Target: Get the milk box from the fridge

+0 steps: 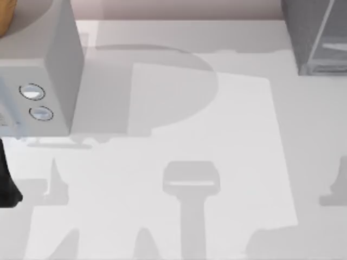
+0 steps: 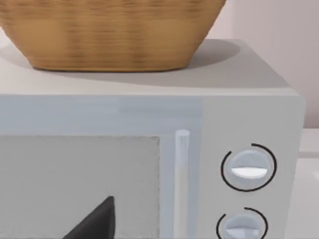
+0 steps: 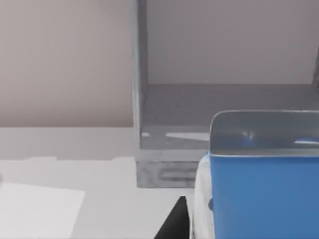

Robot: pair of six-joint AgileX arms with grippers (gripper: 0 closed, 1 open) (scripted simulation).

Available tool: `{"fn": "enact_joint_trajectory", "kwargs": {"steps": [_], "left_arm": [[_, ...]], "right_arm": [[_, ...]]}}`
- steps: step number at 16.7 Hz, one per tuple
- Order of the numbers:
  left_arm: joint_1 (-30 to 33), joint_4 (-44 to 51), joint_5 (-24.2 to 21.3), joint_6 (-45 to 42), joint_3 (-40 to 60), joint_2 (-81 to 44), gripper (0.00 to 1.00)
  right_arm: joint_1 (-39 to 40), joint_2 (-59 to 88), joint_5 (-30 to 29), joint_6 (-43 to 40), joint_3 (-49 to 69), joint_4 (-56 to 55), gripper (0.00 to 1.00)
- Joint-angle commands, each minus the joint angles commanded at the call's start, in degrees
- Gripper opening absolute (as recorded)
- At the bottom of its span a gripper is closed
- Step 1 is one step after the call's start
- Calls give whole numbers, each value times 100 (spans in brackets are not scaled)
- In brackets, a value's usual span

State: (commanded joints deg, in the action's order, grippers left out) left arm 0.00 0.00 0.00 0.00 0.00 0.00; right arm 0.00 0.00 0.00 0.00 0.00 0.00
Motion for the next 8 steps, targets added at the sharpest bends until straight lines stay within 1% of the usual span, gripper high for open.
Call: {"fn": "enact_joint_trajectory", "kwargs": {"steps": [4, 8], "left_arm": [[0, 0, 0, 0, 0, 0, 100], [0, 0, 0, 0, 0, 0, 100]], "right_arm": [[11, 190, 36, 10, 52, -137, 0], [177, 1223, 196, 7, 301, -903, 0]]}}
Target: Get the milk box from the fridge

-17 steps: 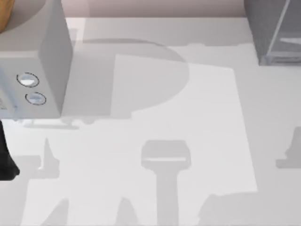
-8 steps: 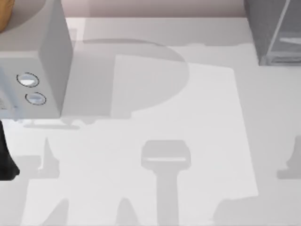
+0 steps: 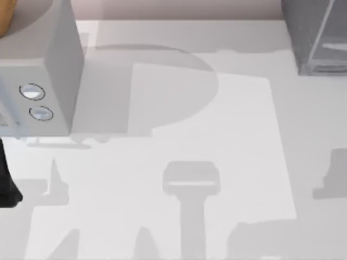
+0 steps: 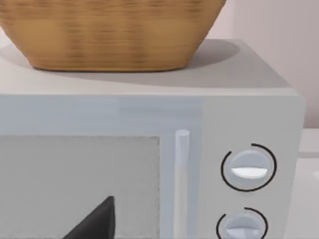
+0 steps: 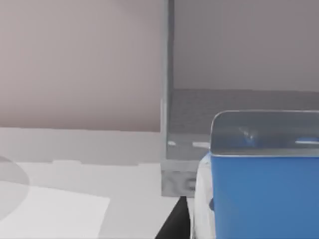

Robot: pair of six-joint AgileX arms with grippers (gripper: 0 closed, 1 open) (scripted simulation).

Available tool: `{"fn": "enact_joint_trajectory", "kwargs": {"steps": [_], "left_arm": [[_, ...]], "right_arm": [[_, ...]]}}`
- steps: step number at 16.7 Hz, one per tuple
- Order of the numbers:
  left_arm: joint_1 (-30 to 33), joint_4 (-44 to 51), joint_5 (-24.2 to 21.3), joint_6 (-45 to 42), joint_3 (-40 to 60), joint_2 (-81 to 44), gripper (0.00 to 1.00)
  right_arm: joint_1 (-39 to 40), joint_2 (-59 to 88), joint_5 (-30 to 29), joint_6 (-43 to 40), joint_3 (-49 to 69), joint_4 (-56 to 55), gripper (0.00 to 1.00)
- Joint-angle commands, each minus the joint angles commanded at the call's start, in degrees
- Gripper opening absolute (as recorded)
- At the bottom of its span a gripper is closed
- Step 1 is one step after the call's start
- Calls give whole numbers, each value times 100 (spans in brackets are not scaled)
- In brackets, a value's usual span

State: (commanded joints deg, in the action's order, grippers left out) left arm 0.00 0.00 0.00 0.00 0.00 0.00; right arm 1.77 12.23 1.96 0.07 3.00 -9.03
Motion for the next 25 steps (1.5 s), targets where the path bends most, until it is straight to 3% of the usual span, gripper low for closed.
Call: {"fn": "enact_joint_trajectory", "kwargs": {"steps": [17, 25], "left_arm": [[0, 0, 0, 0, 0, 0, 100], [0, 0, 0, 0, 0, 0, 100]], "right_arm": [[1448, 8495, 1399, 67, 2113, -6370, 0], [1907, 11094, 1840, 88, 2790, -8364, 0]]}}
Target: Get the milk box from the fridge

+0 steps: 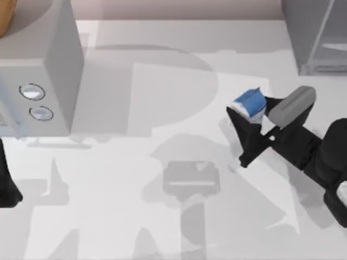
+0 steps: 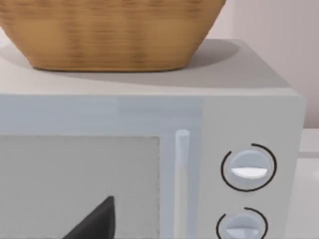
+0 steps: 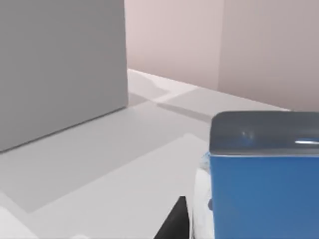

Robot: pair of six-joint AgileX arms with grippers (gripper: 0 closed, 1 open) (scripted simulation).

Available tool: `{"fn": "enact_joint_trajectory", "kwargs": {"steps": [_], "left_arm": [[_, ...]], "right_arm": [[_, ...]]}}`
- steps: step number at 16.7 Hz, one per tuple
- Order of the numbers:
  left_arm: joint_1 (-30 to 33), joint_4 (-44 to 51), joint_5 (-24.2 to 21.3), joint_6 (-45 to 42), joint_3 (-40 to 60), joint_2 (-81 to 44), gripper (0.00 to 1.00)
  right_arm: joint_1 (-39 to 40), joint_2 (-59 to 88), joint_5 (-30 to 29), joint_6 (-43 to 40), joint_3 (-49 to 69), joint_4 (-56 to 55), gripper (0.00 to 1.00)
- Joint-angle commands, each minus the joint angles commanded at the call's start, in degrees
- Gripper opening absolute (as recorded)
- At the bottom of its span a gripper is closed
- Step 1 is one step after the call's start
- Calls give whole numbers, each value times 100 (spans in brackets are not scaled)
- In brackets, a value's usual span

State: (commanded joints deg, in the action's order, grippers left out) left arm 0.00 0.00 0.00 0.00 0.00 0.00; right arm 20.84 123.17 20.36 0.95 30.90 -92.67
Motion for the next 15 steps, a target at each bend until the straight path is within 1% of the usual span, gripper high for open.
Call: {"fn": "enact_joint_trajectory", "kwargs": {"steps": [3, 10, 15], "left_arm": [[0, 0, 0, 0, 0, 0, 100], [0, 0, 0, 0, 0, 0, 100], [0, 0, 0, 0, 0, 0, 100]], "right_arm": [[58, 325, 56, 1, 86, -251, 0], [63, 418, 22, 0, 157, -188, 0], [329, 1007, -230, -14, 1245, 219, 0]]}}
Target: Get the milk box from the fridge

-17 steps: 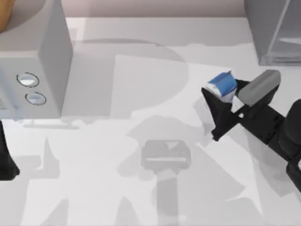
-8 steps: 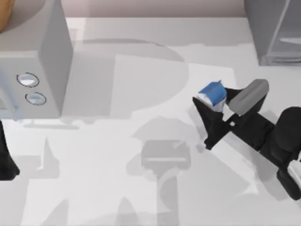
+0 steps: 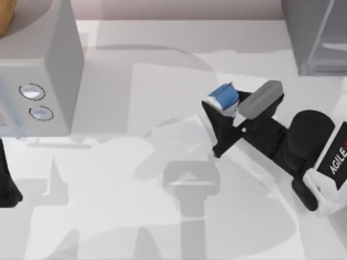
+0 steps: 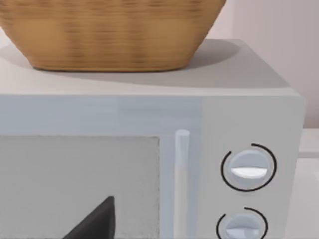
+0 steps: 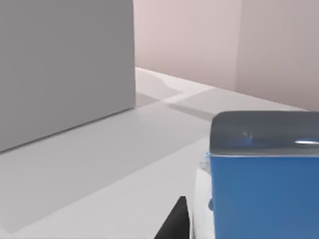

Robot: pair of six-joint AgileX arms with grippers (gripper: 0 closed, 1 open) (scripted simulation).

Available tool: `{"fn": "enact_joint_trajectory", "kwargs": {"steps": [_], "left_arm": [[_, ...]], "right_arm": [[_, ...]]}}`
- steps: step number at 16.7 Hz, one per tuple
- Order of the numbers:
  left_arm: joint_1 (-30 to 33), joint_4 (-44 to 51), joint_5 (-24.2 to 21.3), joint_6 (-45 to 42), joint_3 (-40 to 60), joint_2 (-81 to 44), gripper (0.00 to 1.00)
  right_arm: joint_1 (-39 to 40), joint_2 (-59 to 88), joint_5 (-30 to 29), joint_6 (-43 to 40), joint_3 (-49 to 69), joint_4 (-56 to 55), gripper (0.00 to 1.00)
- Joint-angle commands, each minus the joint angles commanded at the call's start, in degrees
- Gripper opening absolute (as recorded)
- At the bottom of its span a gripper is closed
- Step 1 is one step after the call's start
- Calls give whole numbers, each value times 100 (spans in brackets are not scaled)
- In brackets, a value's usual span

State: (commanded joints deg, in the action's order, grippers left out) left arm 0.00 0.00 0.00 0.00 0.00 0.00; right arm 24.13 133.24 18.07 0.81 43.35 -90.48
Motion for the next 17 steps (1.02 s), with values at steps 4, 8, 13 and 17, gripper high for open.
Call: {"fn": "enact_joint_trajectory", "kwargs": {"steps": [4, 8, 13, 17], "left_arm": [[0, 0, 0, 0, 0, 0, 100], [0, 0, 0, 0, 0, 0, 100], [0, 0, 0, 0, 0, 0, 100], [0, 0, 0, 0, 0, 0, 100]], "right_arm": [[114, 190, -106, 2, 350, 176, 0], [114, 190, -106, 2, 350, 176, 15], [114, 190, -106, 2, 350, 176, 53], [114, 190, -106, 2, 350, 176, 83]]}}
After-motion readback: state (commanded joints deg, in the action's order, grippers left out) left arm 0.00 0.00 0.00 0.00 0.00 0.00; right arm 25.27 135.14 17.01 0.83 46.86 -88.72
